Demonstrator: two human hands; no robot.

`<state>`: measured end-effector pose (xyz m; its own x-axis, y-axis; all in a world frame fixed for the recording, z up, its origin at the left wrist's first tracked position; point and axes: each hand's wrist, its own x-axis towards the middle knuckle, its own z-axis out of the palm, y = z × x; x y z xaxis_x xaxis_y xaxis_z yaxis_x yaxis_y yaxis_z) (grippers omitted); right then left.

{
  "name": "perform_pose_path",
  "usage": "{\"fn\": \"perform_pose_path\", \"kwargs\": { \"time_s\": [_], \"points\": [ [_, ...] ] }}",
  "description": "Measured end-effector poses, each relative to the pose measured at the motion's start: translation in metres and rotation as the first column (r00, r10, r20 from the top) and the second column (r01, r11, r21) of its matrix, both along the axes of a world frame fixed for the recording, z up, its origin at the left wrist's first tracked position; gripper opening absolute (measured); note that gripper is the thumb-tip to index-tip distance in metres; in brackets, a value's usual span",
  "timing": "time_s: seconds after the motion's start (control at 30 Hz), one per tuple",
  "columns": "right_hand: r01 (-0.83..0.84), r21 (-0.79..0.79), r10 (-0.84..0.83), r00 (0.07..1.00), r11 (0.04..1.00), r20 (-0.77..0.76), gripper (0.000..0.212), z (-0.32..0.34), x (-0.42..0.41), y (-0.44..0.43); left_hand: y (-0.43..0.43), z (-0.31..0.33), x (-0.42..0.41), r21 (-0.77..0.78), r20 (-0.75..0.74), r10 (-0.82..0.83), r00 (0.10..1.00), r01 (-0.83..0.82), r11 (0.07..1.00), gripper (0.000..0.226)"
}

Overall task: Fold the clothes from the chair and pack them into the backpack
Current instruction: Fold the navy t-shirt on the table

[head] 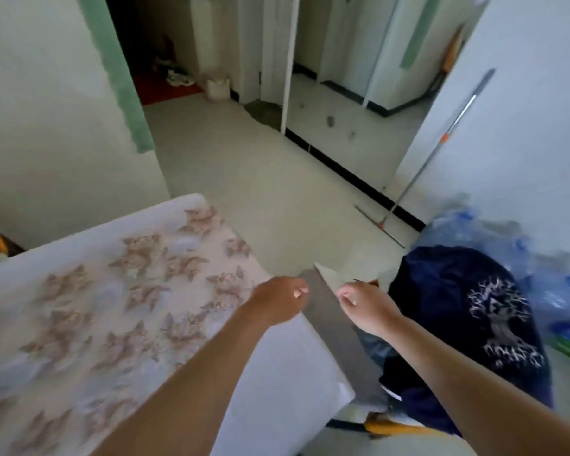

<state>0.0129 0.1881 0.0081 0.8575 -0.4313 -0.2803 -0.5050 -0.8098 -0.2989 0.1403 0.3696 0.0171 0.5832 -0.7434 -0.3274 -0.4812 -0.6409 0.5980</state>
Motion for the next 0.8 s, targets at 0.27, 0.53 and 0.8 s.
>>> {"fn": "perform_pose_path", "kwargs": {
  "time_s": [0.27, 0.53, 0.8],
  "points": [
    [0.278, -0.253, -0.296, 0.955, 0.927, -0.034, 0.042, -0.018, -0.151, -0.102, -0.149, -0.019, -0.082, 0.006, -0.072, -0.362, 0.929, 0.364, 0.931, 0.035],
    [0.342, -0.263, -0.37, 0.927, 0.902, -0.063, 0.041, -0.04, -0.268, -0.157, -0.244, -0.046, -0.191, -0.032, -0.154, -0.612, 0.776, 0.615, 0.788, 0.045],
    [0.357, -0.203, -0.293, 0.912, 0.912, 0.286, 0.01, -0.051, -0.282, -0.183, -0.283, -0.081, -0.257, -0.035, -0.013, -0.639, 0.769, 0.638, 0.769, 0.052]
  ]
}}
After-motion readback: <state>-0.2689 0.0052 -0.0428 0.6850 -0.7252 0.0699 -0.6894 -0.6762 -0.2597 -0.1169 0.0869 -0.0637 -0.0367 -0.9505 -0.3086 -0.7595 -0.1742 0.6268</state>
